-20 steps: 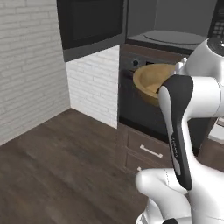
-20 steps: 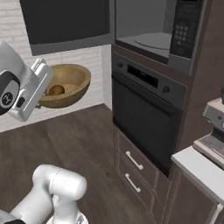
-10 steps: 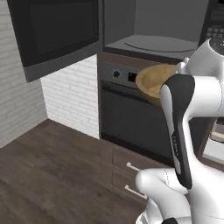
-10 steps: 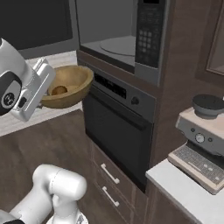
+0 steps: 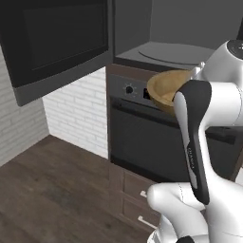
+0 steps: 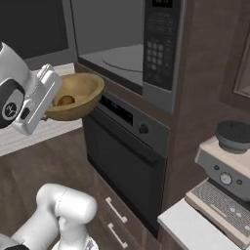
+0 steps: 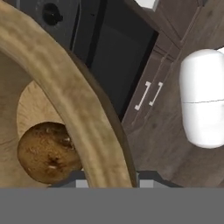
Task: Pick the mushroom from the sink and place it in the bowl. Then pick the bowl and place it in the microwave. Then close the microwave door and press the start button.
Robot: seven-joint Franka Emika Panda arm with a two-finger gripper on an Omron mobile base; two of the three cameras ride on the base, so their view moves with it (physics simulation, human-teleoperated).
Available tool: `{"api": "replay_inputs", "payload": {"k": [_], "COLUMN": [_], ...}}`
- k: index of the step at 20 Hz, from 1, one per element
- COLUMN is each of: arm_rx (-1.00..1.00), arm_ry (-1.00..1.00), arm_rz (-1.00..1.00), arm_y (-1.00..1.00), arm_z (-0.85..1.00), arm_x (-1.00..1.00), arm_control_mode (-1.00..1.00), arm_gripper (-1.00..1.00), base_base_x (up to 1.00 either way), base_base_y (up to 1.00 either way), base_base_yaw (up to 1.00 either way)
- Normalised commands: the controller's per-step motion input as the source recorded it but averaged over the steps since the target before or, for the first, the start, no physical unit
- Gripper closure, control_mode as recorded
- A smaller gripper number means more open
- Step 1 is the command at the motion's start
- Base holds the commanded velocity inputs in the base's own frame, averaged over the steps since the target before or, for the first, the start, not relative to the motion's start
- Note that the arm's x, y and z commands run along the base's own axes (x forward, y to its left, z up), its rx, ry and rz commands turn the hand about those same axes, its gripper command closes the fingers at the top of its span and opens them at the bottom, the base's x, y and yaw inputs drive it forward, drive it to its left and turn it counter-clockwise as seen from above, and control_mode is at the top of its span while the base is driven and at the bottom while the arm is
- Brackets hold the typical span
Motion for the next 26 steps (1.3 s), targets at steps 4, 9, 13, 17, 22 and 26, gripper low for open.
{"api": "replay_inputs", "payload": {"k": [4,9,13,17,22,26], "arm_rx": [0.00,0.00,0.00,0.00,0.00,0.00], "arm_ry": [0.00,0.00,0.00,-0.01,-0.12,-0.23], "arm_rz": [0.00,0.00,0.00,-0.05,-0.07,-0.04], "arm_y": [0.00,0.00,0.00,0.00,0.02,0.04], "arm_z": [0.00,0.00,0.00,0.09,0.31,0.35], "arm_x": [0.00,0.00,0.00,0.10,0.14,0.35], "arm_control_mode": [1.00,1.00,1.00,-1.00,-1.00,-1.00], "arm_gripper": [1.00,1.00,1.00,1.00,1.00,1.00], "base_base_x": [0.27,0.16,0.13,0.10,0.00,0.00], "base_base_y": [0.07,0.23,0.10,0.01,0.00,0.00], "base_base_yaw": [-0.25,-0.28,-0.21,-0.07,0.00,0.00]}}
